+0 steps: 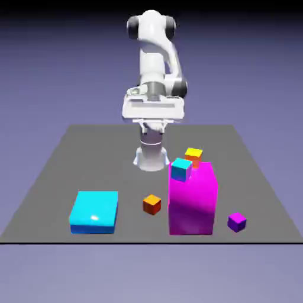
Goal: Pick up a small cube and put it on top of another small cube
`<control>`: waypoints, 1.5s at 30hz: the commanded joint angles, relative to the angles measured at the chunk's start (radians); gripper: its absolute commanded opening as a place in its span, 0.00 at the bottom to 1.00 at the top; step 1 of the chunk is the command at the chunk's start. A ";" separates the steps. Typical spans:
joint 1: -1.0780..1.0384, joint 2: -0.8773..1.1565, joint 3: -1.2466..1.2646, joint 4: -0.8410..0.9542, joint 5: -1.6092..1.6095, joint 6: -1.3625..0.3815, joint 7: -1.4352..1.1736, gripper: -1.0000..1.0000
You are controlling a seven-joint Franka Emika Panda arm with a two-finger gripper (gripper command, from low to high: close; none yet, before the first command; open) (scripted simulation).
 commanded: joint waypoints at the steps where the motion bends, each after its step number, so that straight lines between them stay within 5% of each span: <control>1: 0.007 0.034 0.008 0.036 -0.005 -0.035 0.005 0.50; 45: 0.316 1.544 0.363 1.631 -0.238 -1.590 0.207 0.50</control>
